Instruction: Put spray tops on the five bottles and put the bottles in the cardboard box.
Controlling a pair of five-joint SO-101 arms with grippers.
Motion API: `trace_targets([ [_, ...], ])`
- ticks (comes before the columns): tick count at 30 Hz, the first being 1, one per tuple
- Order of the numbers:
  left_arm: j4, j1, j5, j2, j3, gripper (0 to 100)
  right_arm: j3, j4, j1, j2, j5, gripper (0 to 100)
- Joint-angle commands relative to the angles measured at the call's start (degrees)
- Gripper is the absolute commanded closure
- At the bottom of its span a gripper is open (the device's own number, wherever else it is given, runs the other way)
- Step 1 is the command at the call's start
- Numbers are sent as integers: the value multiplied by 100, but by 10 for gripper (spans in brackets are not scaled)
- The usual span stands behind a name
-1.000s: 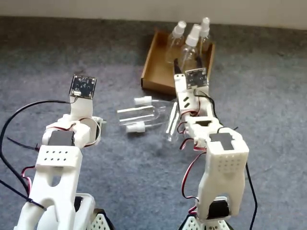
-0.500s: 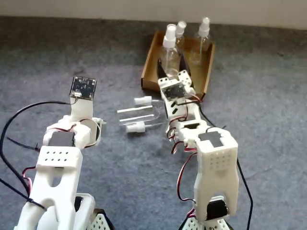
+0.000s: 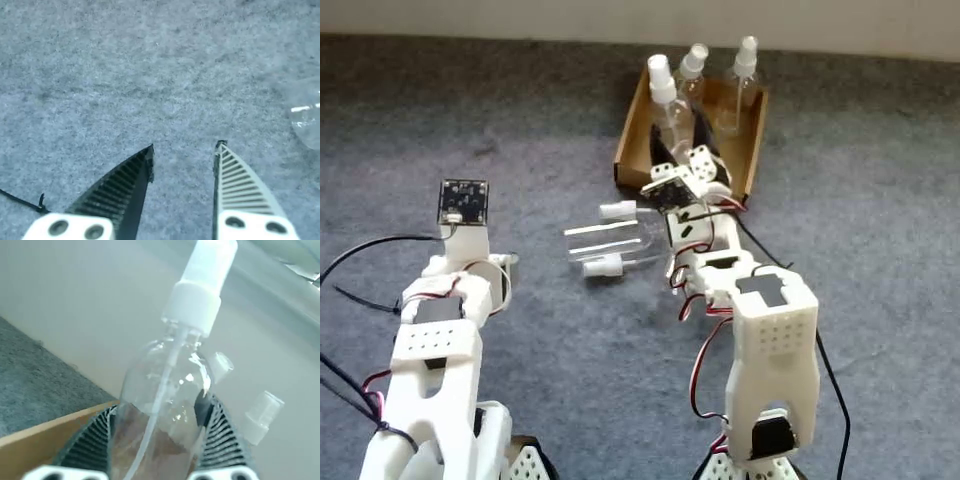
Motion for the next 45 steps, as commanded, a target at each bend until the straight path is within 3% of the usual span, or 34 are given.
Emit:
trace_targets([
  [1,-308,-119,-44,-22,4,811,-365,-136,286,-48,88,995],
  [7,-308,-110,-44,-22,4,811,-1402,453,796,690,-1204,994],
  [20,-308,-110,-44,-22,4,811,-3864,523,971,2870,-1213,994],
  [45,-334,-110,-44,-22,-48,811,-3925,523,980,3002,-1213,986],
])
